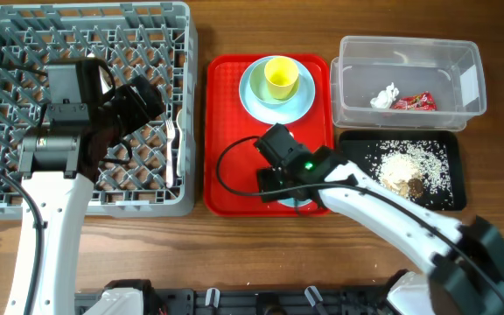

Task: Sort waste into correct bins and load items into the dishwasher rack
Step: 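Carry the empty bowl back and set it on the red tray, then reach the left gripper to the yellow cup and grasp it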

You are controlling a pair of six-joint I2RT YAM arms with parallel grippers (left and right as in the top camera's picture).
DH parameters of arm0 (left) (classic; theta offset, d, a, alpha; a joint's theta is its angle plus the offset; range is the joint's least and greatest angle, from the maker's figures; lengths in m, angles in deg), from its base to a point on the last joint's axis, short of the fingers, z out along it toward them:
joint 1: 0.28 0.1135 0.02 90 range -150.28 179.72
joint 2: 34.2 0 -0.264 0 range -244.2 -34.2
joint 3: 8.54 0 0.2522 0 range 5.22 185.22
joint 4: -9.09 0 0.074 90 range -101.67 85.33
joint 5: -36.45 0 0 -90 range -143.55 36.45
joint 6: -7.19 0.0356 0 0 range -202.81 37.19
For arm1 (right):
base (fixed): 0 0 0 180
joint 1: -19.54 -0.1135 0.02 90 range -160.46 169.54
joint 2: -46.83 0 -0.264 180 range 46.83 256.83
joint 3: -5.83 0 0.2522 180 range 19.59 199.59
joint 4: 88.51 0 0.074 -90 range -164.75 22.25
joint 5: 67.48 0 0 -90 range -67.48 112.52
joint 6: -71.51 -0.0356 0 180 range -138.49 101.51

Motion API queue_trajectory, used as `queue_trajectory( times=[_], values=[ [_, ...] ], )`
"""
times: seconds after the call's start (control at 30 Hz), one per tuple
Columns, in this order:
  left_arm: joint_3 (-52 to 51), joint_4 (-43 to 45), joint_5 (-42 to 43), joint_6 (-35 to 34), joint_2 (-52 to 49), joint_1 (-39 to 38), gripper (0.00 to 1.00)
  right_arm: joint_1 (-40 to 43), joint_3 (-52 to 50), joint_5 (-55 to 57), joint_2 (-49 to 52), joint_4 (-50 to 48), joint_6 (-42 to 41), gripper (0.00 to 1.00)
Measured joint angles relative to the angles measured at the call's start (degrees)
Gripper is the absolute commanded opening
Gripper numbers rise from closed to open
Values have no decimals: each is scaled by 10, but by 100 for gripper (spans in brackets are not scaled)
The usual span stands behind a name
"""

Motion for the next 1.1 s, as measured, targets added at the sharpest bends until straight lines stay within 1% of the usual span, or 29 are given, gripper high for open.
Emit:
queue_trajectory(
  times=[0.03, 0.1, 0.17, 0.23, 0.33, 0.87, 1.03, 1.07, 1.1],
  values=[
    [0, 0, 0, 0, 0, 0, 100, 7, 14, 31, -32, 35, 2, 100],
    [0, 0, 0, 0, 0, 0, 100, 30, 36, 76, -81, 62, 2, 100],
    [0, 0, 0, 0, 0, 0, 100, 70, 43, 115, -123, 97, 2, 100],
    [0, 0, 0, 0, 0, 0, 100, 112, 43, 137, -145, 127, 2, 100],
    [0, 0, 0, 0, 0, 0, 100, 144, 43, 152, -147, 140, 2, 100],
    [0, 2, 0, 0, 0, 0, 100, 147, 43, 157, -147, 98, 2, 100],
    [0, 58, 9, -2, 0, 0, 100, 147, 43, 157, -147, 97, 2, 100],
    [0, 60, 20, -2, 0, 0, 93, 147, 43, 157, -147, 97, 2, 100],
    [0, 61, 40, -2, 0, 0, 78, 147, 43, 157, -147, 97, 2, 100]
  ],
)
